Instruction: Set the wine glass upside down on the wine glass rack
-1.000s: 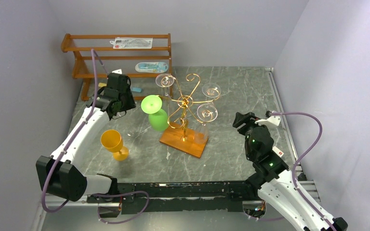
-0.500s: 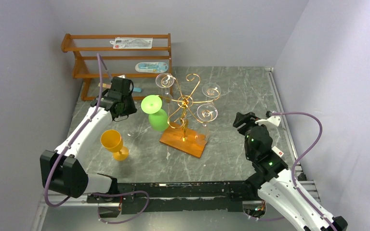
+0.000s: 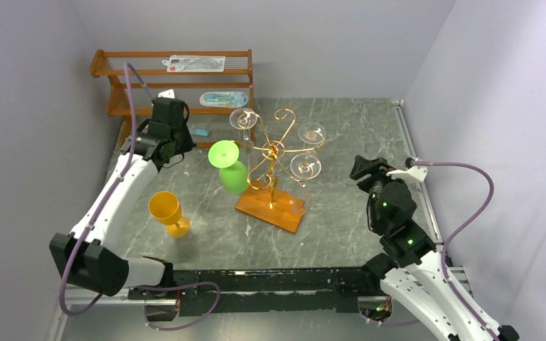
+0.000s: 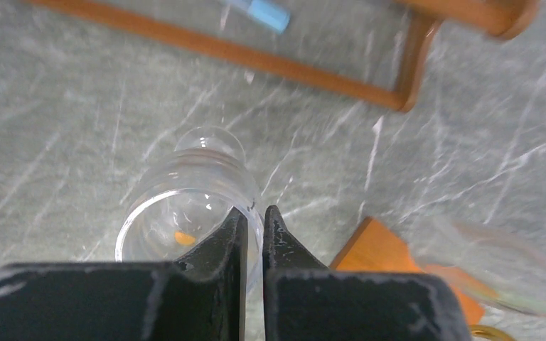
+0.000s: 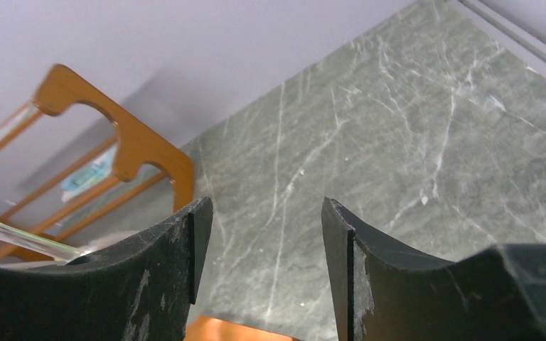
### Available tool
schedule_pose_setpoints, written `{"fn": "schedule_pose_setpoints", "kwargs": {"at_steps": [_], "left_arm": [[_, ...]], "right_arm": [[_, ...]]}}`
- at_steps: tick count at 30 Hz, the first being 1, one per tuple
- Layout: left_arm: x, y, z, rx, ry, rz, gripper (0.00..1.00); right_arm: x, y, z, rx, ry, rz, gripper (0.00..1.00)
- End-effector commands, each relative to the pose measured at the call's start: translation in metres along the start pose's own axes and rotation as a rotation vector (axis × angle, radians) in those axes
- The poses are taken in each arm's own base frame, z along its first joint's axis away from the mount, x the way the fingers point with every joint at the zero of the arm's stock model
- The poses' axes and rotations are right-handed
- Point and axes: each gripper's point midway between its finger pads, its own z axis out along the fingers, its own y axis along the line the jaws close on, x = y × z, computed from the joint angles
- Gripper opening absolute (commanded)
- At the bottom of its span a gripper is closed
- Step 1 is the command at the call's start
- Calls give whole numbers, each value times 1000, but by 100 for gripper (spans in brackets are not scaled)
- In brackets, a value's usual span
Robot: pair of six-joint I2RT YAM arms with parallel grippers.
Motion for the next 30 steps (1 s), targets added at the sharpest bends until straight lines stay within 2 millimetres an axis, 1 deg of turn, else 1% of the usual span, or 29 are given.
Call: {"fn": "schedule_pose_setpoints", "kwargs": {"at_steps": [1, 3, 5, 9, 12, 15, 17, 20, 22, 25, 27, 30], "left_arm": [[-72, -6, -61, 76, -245, -55, 5], [-92, -13, -83, 134, -318, -84, 5], [-111, -19, -112, 206, -401, -116, 5], [-142, -31, -165, 358, -548, -164, 5], [-160, -44, -209, 515, -656, -187, 5], [-173, -59, -251, 689, -776, -185, 5], [-176, -65, -270, 766, -831, -174, 5], [-179, -69, -294, 857, -899, -180, 5], [-181, -73, -312, 934, -942, -188, 5], [-181, -83, -334, 1062, -975, -186, 5], [-179, -91, -345, 1153, -977, -195, 5], [-175, -99, -357, 1288, -967, -242, 5]], "right_arm": [[-34, 14, -4, -24, -64, 31, 61], [-44, 22, -4, -45, -82, 37, 61], [-54, 32, -4, -73, -96, 46, 61], [-69, 54, -4, -142, -107, 63, 61], [-81, 77, -4, -221, -114, 74, 61], [-96, 114, -12, -388, -131, 92, 62], [-110, 142, -22, -514, -141, 110, 64], [-125, 177, -35, -660, -125, 134, 65], [-128, 199, -36, -733, -88, 142, 65], [-133, 235, -44, -872, -41, 156, 65], [-135, 252, -46, -933, -17, 190, 64], [-140, 278, -53, -1046, 28, 278, 63]]}}
